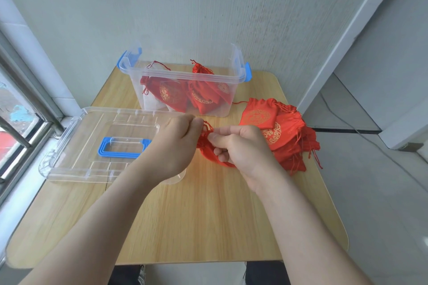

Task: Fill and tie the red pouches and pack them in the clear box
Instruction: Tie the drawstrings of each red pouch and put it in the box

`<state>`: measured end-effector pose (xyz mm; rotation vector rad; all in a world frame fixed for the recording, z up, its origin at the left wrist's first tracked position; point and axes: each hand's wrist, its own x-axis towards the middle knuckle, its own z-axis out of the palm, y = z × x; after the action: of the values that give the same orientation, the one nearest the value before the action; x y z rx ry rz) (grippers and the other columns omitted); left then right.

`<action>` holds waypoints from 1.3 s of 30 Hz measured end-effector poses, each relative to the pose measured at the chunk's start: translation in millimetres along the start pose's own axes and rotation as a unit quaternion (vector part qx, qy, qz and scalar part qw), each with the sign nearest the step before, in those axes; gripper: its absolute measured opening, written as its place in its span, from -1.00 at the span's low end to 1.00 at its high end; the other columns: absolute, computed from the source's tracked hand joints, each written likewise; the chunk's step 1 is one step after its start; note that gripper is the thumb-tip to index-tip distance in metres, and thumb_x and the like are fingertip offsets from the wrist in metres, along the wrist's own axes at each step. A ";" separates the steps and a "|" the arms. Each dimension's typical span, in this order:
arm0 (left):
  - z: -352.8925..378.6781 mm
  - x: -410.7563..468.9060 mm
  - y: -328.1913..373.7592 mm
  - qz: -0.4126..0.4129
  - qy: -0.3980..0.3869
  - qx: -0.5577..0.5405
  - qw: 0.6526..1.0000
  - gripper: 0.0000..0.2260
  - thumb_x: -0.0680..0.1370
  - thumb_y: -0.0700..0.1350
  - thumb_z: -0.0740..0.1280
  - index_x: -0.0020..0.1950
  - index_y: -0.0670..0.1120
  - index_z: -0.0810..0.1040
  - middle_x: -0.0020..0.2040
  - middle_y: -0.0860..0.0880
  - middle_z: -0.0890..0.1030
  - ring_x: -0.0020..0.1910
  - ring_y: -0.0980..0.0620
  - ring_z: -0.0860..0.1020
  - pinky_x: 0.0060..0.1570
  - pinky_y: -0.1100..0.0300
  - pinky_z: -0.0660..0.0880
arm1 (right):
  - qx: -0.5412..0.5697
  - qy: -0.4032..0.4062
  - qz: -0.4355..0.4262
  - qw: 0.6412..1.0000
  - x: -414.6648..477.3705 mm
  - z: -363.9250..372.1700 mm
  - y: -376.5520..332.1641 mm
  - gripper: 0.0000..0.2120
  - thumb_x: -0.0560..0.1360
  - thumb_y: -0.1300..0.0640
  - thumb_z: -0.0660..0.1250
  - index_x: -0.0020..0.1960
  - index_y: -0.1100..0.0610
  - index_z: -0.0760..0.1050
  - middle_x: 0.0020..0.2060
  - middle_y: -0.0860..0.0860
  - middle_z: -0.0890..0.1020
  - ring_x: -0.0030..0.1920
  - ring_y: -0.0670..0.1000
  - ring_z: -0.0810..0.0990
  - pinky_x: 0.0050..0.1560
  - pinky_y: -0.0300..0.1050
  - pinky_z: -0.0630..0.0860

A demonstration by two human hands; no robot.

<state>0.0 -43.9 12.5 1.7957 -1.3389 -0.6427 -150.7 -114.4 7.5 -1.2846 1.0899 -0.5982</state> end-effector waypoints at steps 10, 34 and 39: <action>-10.8 3.6 2.3 -0.151 0.089 -0.180 0.968 -0.46 0.72 0.24 0.14 -0.14 -0.16 0.60 -0.19 -0.05 0.73 -0.12 -0.02 0.70 -0.06 0.04 0.57 | 0.004 0.007 0.007 1.000 -1.9 -0.7 -1.9 -0.96 0.56 0.21 0.50 0.00 0.13 0.73 -0.36 -0.02 0.65 -0.33 -0.07 0.55 -0.27 -0.25 0.53; 0.6 4.8 -24.0 0.127 0.058 0.159 0.977 -0.67 0.72 0.03 0.22 -0.23 0.04 0.43 -0.37 0.07 0.52 -0.32 0.01 0.51 -0.23 -0.07 0.49 | -0.066 -0.054 -0.048 0.995 -2.7 -5.9 0.7 -0.83 0.56 0.28 0.51 0.08 0.06 0.75 -0.25 0.01 0.69 -0.24 -0.05 0.63 -0.17 -0.24 0.59; -0.2 4.9 -24.3 0.137 0.040 0.167 0.976 -0.70 0.72 -0.02 0.26 -0.17 -0.04 0.60 -0.36 0.08 0.57 -0.32 0.01 0.55 -0.21 0.00 0.50 | -0.169 -0.010 -0.084 0.982 -1.8 -3.1 2.4 -0.85 0.53 0.26 0.51 -0.03 0.03 0.74 -0.28 -0.06 0.72 -0.34 -0.15 0.64 -0.19 -0.22 0.60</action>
<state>15.0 -45.2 -7.2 1.8239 -1.6760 -0.2021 -154.7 -113.8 6.0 -1.6861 1.1053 -0.5387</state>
